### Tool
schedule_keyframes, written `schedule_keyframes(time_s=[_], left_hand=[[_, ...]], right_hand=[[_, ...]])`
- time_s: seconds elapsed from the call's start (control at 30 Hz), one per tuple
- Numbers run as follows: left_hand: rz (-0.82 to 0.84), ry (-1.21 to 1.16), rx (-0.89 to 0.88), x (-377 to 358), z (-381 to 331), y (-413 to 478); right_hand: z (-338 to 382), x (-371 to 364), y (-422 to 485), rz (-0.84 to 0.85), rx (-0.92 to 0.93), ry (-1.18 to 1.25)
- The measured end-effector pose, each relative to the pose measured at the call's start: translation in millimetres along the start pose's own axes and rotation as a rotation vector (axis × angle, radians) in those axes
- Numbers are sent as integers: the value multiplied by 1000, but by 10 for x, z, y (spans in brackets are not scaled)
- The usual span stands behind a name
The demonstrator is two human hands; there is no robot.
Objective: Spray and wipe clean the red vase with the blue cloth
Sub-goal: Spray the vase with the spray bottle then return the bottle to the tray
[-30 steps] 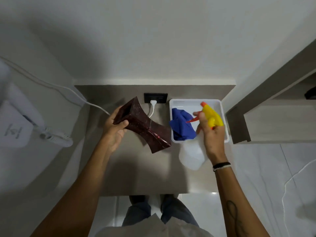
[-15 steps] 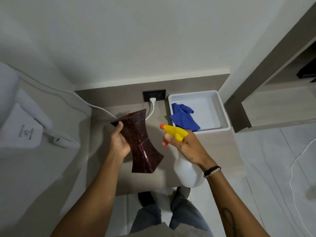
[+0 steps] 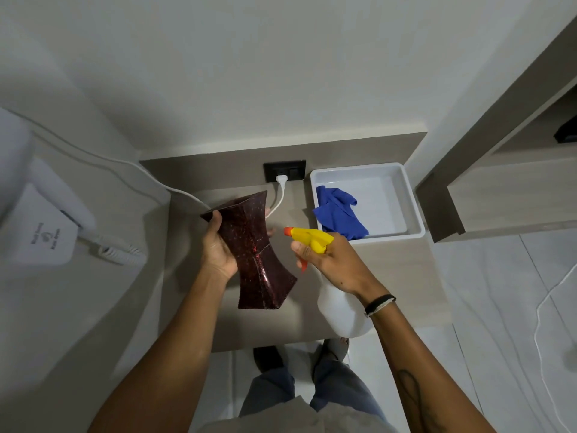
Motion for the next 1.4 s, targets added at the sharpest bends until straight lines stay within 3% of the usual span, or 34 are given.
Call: schedule_keyframes(time_s=[0.17,0.3,0.5,0.83,1.4], left_hand=[[38,45,69,1,30,38],[-53,21,83,89,80,90],[-162,52,47,124,14,175],[-134,162,-1,16,-69,115],[-320,266,26,285,-80,54]], right_hand=[[-176,8,-48,42,-73,-53],[-236,27,-66,29,-112,-143],[-10,-9,-11,-14,-46,-80],[281,45,190,-117,-89,-266],[-91,11,97,-109,-210,-236]])
Point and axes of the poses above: each hand's wrist, its own y-axis towards the middle knuckle, its own x-axis out of the back of the hand, z = x × y, the point moved 6 cm from there along y, towards the middle knuckle, and after that the axes turned 9 degrees about z, right-handed, at the moved point
